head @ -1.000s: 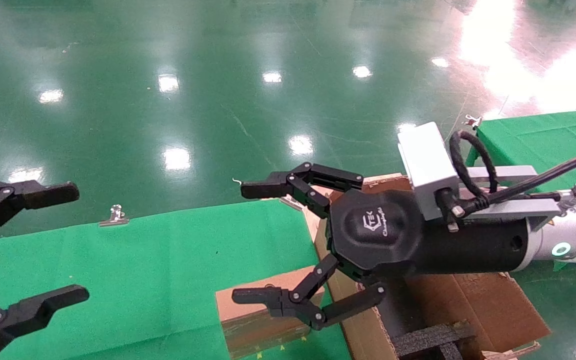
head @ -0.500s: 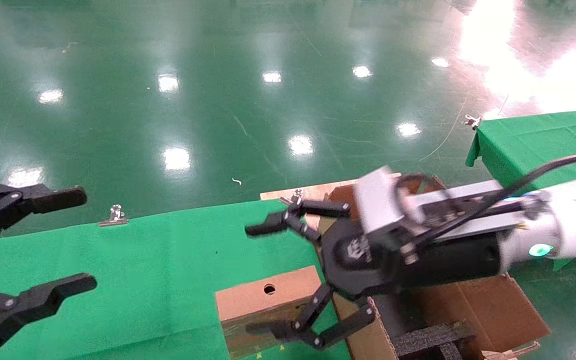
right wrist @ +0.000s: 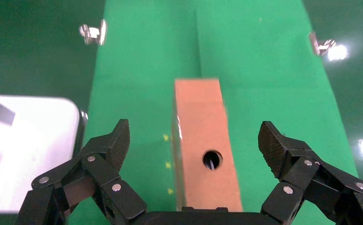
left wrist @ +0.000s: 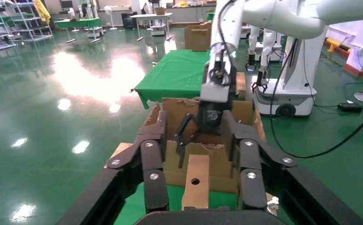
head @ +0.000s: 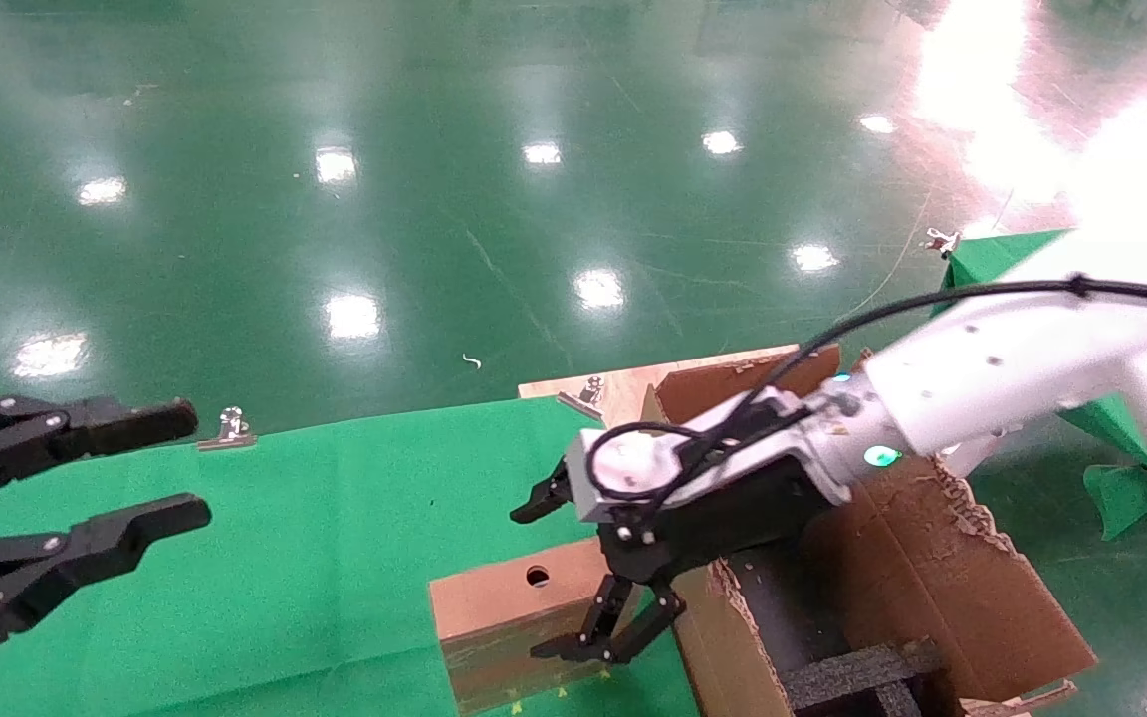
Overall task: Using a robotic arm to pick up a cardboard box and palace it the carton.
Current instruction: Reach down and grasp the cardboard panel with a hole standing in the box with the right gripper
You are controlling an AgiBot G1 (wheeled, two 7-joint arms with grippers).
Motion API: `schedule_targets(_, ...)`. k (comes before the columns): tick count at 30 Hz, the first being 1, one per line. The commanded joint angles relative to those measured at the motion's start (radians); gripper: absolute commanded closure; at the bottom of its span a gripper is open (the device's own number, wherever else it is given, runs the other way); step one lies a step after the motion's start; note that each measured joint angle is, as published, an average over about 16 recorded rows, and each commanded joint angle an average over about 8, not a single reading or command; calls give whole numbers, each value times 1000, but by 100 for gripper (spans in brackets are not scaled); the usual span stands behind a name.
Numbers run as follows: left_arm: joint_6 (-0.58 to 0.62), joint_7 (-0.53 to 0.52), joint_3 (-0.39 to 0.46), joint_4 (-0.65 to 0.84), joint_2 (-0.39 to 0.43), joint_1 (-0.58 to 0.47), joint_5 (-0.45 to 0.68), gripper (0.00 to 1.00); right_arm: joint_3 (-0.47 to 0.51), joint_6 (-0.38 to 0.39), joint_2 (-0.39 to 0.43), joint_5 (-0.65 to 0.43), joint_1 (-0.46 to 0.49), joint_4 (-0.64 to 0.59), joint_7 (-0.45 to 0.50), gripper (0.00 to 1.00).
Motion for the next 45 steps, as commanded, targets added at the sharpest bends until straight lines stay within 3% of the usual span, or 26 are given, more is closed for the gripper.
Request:
schedule_targets(1,0,0,0,0,0,0,0,100,-41,1,-30,-32,31,-41,-27,0)
schedule_targets(10,0,0,0,0,0,0,0,97,-204,0,-146,-143,136,-184,-115,0)
schedule_targets(18,0,0,0,0,0,0,0,1,-304,6,-217,-202,195,-256,-181,0)
schedule_targets(19,0,0,0,0,0,0,0,0,-311,7,-223,-206,199,-262,-185,6)
schedule_targets(26,0,0,0,0,0,0,0,0,-321,8,-233,-213,205,-275,-191,94)
schedule_targets(27,0,0,0,0,0,0,0,0,-319,8,-232,-212,204,-274,-191,100)
schedule_targets(45,0,0,0,0,0,0,0,0,-306,7,-219,-201,196,-258,-185,100)
